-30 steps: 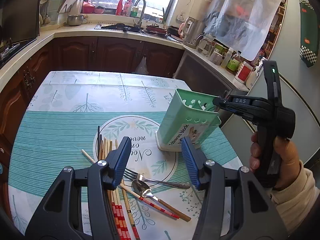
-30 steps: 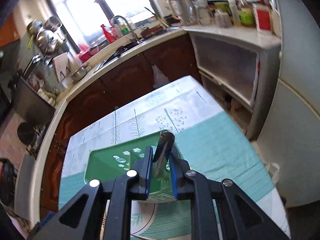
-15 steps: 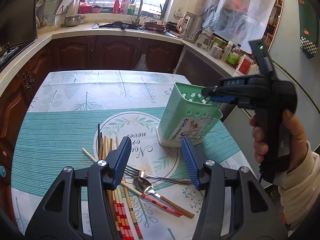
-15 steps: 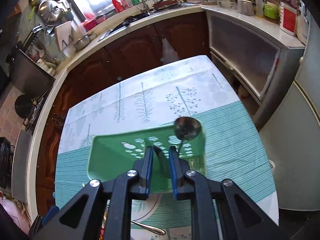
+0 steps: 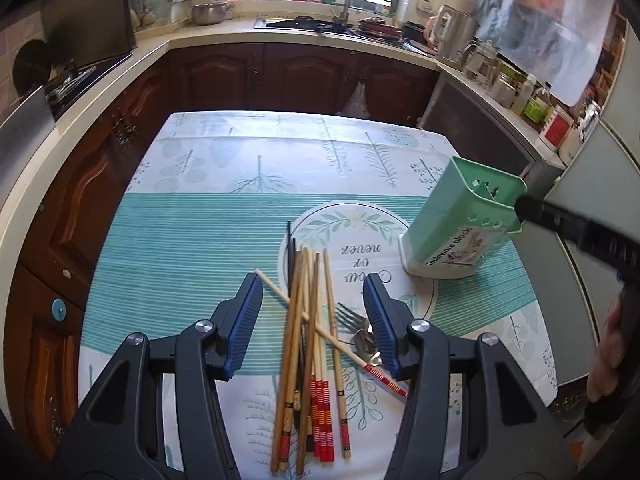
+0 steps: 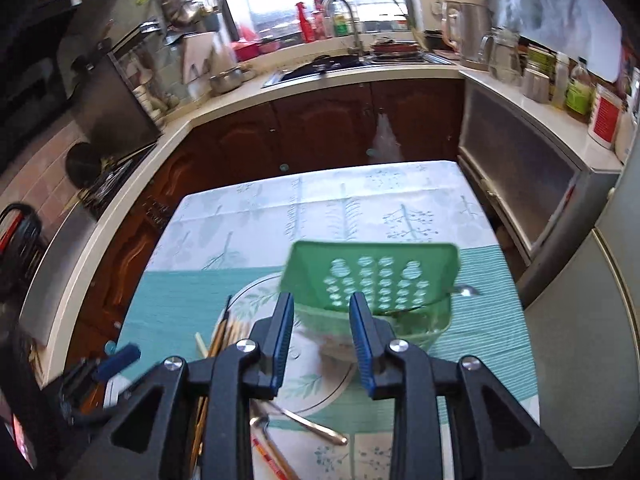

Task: Organize utensils
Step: 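Lower the left gripper onto the chopsticks and grasp one wooden chopstick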

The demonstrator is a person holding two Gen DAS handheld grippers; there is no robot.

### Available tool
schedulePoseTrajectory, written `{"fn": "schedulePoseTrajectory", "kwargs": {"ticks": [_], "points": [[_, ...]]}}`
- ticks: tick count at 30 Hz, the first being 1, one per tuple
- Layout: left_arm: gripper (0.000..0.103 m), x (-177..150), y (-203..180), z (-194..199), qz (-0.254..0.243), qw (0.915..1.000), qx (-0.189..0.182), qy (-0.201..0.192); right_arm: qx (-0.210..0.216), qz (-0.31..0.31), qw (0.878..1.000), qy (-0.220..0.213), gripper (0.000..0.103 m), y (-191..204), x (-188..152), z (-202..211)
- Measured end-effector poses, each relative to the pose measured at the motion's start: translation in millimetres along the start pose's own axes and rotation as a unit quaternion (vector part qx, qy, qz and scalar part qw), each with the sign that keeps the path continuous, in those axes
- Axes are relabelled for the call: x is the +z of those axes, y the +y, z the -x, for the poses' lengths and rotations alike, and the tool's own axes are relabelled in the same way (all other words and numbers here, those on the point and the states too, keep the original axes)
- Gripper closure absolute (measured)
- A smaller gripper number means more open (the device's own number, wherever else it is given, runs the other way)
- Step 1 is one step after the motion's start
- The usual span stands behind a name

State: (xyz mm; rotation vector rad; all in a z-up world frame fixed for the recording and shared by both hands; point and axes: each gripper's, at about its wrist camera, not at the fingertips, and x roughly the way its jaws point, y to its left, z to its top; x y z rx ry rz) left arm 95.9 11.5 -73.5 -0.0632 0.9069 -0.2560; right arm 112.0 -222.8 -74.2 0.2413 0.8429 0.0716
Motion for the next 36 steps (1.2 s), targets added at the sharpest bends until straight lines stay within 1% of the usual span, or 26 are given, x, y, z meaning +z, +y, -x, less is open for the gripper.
{"fn": "schedulePoseTrajectory", "kwargs": {"ticks": [2,4,8,11,14,18,20,22,24,26,27,29,33,36], "points": [[0.054,0.5,8.8,4.7,0.006,0.9999,0.009,0.002,0.009,0.017,1.000,0.000,0.074,10.6,-8.3,4.8],[0.054,-0.2,15.2,7.9,0.008,0.9998,0.019,0.004,0.006,0.040,0.999,0.008,0.074,22.0,-16.1,6.0],[0.054,-7.8,30.2,10.5,0.024,0.9994,0.012,0.021,0.010,0.085,0.996,0.024,0.074,37.7,-29.7,2.1],[0.054,-15.5,41.3,3.8,0.032,0.9987,0.008,0.039,0.012,0.110,0.993,0.040,0.074,47.0,-40.8,-4.5],[0.054,-25.7,50.7,-10.6,0.035,0.9969,-0.010,0.069,0.021,0.123,0.990,0.061,0.074,52.5,-52.2,-14.7],[0.054,-37.6,58.9,-39.2,0.036,0.9911,-0.052,0.117,0.047,0.122,0.987,0.096,0.074,59.4,-65.4,-32.7],[0.058,-40.7,58.8,-53.4,0.032,0.9888,-0.060,0.133,0.060,0.117,0.985,0.111,0.074,63.0,-70.7,-42.2],[0.061,-40.7,57.8,-64.6,0.023,0.9866,-0.076,0.143,0.070,0.109,0.983,0.126,0.074,66.1,-76.8,-52.0],[0.064,-39.1,56.6,-78.9,0.020,0.9826,-0.094,0.159,0.080,0.100,0.982,0.138,0.074,69.9,-81.8,-60.9],[0.076,-36.6,55.9,-92.1,0.021,0.9776,-0.114,0.176,0.087,0.092,0.981,0.147,0.074,72.5,-86.5,-68.4],[0.078,-35.5,55.4,-99.3,0.019,0.9752,-0.121,0.185,0.090,0.089,0.980,0.150,0.074,73.2,-88.3,-71.0],[0.088,-32.9,54.7,-110.6,0.015,0.9727,-0.125,0.195,0.095,0.084,0.980,0.154,0.074,75.2,-89.9,-75.8],[0.089,-30.4,54.9,-122.4,0.014,0.9676,-0.138,0.211,0.106,0.074,0.979,0.158,0.074,77.1,-91.7,-80.4],[0.089,-30.1,53.0,-128.3,0.007,0.9654,-0.141,0.220,0.111,0.074,0.978,0.158,0.074,77.6,-93.7,-80.6]]}}
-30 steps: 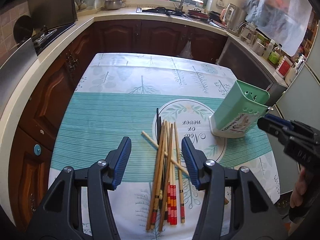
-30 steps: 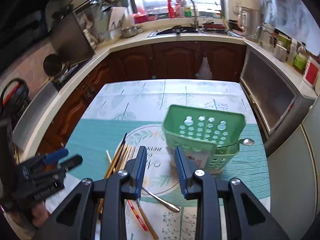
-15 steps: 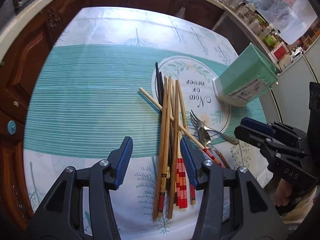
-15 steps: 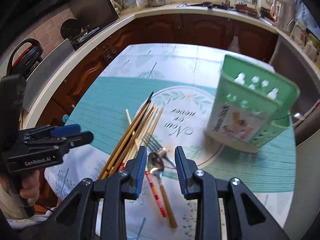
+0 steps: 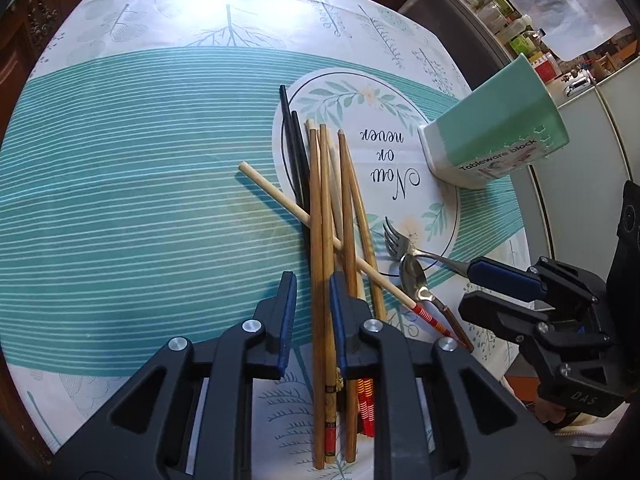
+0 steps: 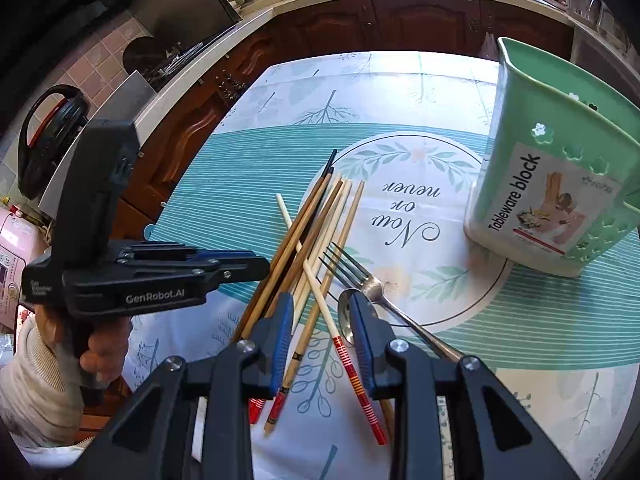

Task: Organize utensils
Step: 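Lower the left gripper onto the chopsticks and grasp one wooden chopstick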

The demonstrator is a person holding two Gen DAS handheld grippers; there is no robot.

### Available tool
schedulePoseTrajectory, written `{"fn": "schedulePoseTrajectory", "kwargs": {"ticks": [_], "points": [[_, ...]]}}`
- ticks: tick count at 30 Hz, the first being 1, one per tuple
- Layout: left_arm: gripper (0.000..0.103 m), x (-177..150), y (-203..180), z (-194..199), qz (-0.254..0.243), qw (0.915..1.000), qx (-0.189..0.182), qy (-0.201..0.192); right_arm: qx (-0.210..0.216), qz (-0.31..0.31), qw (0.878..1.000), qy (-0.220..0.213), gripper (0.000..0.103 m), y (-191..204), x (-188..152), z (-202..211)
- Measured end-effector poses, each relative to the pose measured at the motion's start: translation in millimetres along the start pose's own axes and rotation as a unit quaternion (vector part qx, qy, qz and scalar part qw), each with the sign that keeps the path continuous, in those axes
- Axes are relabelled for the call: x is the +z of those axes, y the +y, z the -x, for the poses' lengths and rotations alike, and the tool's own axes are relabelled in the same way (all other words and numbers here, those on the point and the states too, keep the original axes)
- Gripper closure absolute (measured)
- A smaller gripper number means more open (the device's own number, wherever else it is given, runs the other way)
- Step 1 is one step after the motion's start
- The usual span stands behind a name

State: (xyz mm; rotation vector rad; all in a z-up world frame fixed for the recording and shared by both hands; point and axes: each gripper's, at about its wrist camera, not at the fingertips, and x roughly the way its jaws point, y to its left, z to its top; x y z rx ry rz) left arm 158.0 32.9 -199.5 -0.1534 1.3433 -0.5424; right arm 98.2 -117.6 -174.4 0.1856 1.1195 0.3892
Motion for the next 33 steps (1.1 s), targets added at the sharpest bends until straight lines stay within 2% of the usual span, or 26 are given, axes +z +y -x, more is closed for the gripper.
{"fn": "schedulePoseTrajectory", "kwargs": {"ticks": [10,14,17,18,22,33], "points": [[0.089,8.1,4.2,-14.5,0.003,0.9990,-0.037,0.023,0.013,-0.008,1.000,0.009,0.074,-2.1,-2.9,-7.3],[0.093,9.0,9.3,-15.3,0.013,0.9979,-0.057,0.029,0.016,-0.008,1.000,0.013,0.074,-0.9,-4.7,-10.3],[0.094,8.0,9.7,-13.3,0.016,0.9980,-0.057,0.023,0.020,-0.010,1.000,0.018,0.074,-1.1,-4.7,-13.2],[0.099,7.5,10.1,-11.3,0.017,0.9980,-0.057,0.020,0.022,-0.011,1.000,0.019,0.074,-1.2,-4.8,-14.1],[0.099,4.9,12.9,-2.7,0.026,0.9981,-0.055,0.009,0.040,-0.024,0.999,0.028,0.074,-2.3,-4.2,-20.4],[0.099,-7.0,28.3,11.3,0.042,0.9964,-0.073,-0.009,0.093,-0.112,0.986,0.075,0.074,-7.1,10.4,-61.7]]}}
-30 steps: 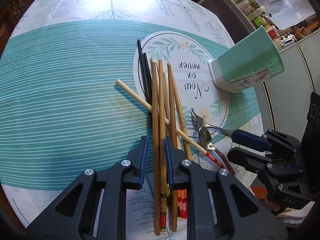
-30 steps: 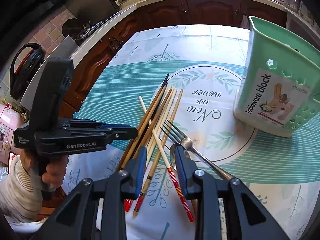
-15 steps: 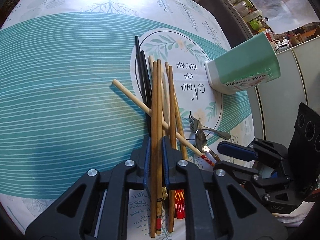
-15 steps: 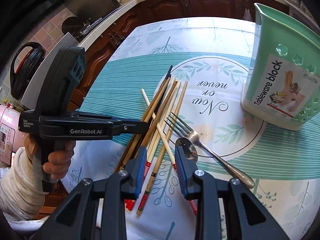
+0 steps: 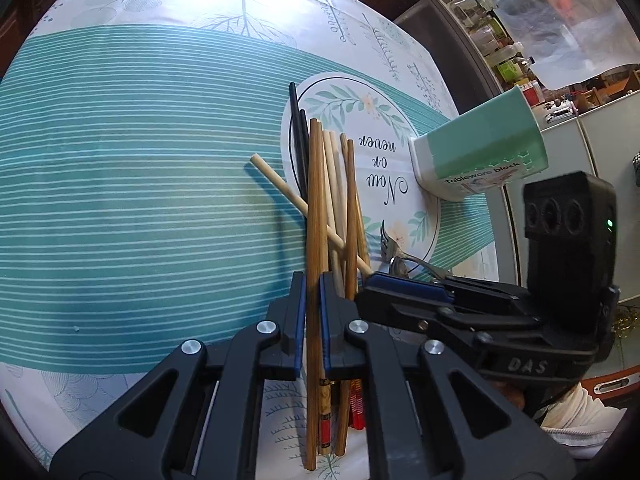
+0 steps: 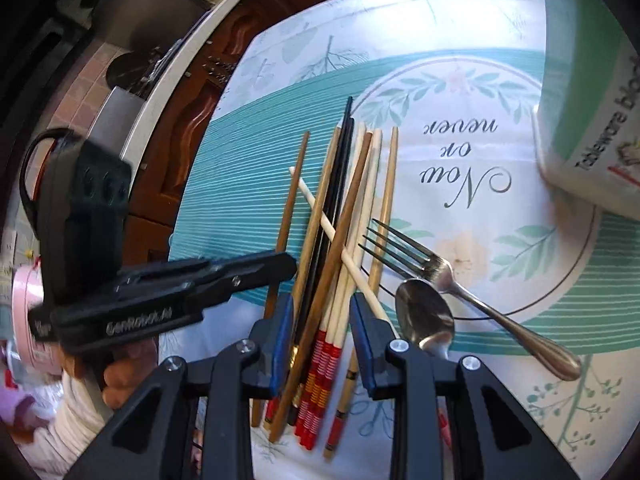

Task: Organize utensils
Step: 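Lower the left gripper onto the chopsticks and grasp one wooden chopstick, then lift the wooden chopstick with the left gripper and lower it into the holder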

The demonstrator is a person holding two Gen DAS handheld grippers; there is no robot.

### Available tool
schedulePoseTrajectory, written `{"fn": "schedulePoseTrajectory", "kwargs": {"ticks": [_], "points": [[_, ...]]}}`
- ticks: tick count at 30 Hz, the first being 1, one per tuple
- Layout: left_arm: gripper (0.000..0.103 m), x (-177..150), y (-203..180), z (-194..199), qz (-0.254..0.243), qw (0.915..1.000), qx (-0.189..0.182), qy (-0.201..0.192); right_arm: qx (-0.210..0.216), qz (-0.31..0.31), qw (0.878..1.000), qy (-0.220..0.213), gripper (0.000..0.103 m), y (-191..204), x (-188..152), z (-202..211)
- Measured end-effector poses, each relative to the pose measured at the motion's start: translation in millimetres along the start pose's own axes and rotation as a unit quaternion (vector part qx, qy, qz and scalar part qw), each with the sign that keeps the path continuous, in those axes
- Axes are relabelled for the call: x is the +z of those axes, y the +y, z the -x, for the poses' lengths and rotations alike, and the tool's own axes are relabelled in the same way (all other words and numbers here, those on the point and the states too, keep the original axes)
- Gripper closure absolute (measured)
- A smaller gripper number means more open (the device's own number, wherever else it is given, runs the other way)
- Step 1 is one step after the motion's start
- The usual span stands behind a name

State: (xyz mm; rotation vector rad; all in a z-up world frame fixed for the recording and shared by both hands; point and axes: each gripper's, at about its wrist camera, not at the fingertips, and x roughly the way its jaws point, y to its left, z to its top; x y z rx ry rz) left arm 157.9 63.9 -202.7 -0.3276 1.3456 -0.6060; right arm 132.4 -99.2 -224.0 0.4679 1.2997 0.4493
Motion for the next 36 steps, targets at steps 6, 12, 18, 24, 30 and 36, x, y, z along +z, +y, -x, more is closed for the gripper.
{"fn": "schedulePoseTrajectory", "kwargs": {"ticks": [6,12,18,24,30,36], "points": [[0.099,-3.2,6.3,7.4,0.003,0.9999,-0.012,-0.011,0.012,-0.049,0.998,0.022,0.083,-3.6,8.9,-16.0],[0.099,-6.4,7.0,10.7,0.002,0.9998,-0.016,-0.015,0.006,-0.069,0.997,0.019,0.086,-1.8,10.2,-20.5],[0.099,-12.6,-4.7,30.9,-0.009,0.9993,-0.007,-0.037,0.020,-0.073,0.997,0.012,0.096,-2.1,5.6,-16.3],[0.099,-22.1,-46.7,71.9,-0.051,0.9948,0.013,-0.087,0.053,-0.037,0.998,-0.027,0.097,5.9,-6.2,19.3],[0.099,-21.7,-115.9,123.7,-0.109,0.9779,0.037,-0.175,0.040,0.016,0.993,-0.114,0.097,10.4,-20.8,86.5],[0.099,0.4,-195.1,168.4,-0.147,0.9419,0.049,-0.298,0.003,0.057,0.962,-0.268,0.097,13.9,-19.2,180.8]]}}
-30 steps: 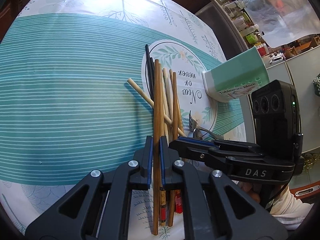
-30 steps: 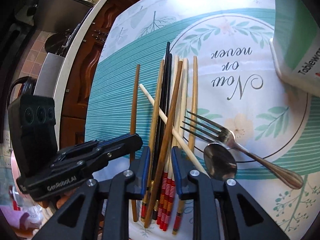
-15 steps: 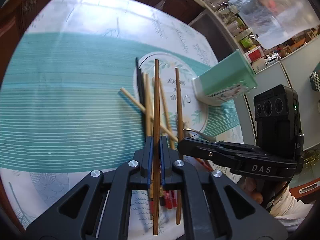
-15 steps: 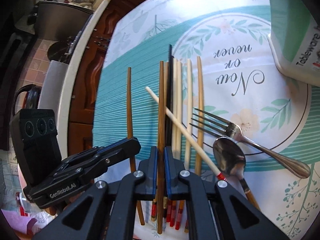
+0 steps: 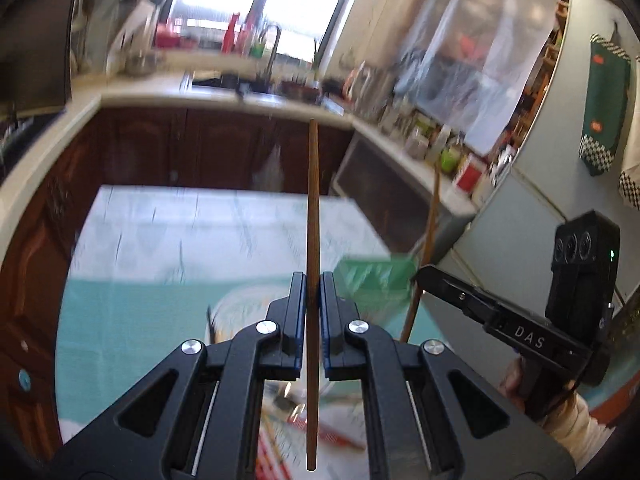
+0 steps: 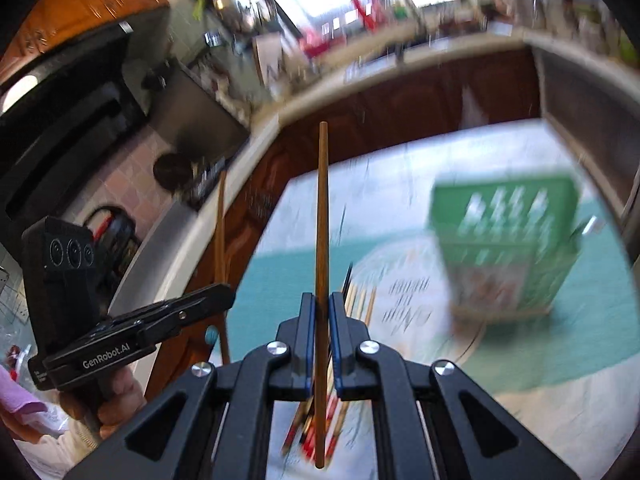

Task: Organize utensils
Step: 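Lift the wooden chopstick with the left gripper and lower it into the holder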

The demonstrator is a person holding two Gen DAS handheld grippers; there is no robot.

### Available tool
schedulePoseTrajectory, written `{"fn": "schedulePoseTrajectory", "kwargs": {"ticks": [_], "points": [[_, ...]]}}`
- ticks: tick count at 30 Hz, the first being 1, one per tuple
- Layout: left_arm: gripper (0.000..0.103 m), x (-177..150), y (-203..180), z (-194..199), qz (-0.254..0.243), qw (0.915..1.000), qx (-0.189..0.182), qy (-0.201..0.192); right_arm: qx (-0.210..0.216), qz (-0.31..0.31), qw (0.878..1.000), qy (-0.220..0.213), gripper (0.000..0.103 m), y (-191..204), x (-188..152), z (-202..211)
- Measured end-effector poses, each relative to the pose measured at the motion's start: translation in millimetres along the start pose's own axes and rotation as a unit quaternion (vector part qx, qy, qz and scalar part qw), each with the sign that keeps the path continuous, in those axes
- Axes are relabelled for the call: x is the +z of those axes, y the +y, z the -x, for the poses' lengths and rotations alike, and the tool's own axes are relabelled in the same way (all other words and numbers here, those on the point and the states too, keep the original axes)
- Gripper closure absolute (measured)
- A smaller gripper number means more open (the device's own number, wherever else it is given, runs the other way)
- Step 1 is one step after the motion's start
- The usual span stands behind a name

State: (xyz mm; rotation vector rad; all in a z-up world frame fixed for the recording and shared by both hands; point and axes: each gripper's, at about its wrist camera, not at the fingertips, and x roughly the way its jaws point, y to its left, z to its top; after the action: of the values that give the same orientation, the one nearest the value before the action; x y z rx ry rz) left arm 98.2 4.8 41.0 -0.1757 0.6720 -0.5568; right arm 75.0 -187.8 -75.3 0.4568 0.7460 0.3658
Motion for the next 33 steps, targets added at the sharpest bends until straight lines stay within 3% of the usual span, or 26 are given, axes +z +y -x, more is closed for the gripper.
{"fn": "schedulePoseTrajectory", "kwargs": {"ticks": [3,8,13,17,24,29,33], "points": [[0.099,30.3,-28.9,-4.9,-0.006,0.9984,0.002,-0.056,-0.031,0.019,0.995,-0.089,0.097,-4.0,28.7,37.2],[0.099,63.5,-69.0,-29.3,-0.011,0.9911,0.016,-0.132,-0.076,0.030,0.976,-0.200,0.097,-19.9,63.8,63.9],[0.099,73.4,-94.6,-78.9,-0.018,0.9870,0.020,-0.159,-0.096,0.021,0.962,-0.255,0.097,-48.8,79.7,54.4],[0.099,66.4,-98.6,-125.6,-0.029,0.9875,0.027,-0.153,-0.105,0.027,0.956,-0.271,0.097,-68.0,78.6,39.4],[0.099,44.6,-83.1,-168.0,-0.031,0.9837,0.033,-0.174,-0.109,0.085,0.952,-0.273,0.097,-84.2,60.4,13.4],[0.099,14.4,-69.6,-170.6,-0.048,0.9788,0.036,-0.196,-0.114,0.103,0.956,-0.248,0.097,-90.9,50.9,-6.5],[0.099,-10.9,-66.6,-181.3,-0.062,0.9845,0.029,-0.161,-0.102,0.128,0.963,-0.216,0.096,-91.5,39.3,-16.3]]}}
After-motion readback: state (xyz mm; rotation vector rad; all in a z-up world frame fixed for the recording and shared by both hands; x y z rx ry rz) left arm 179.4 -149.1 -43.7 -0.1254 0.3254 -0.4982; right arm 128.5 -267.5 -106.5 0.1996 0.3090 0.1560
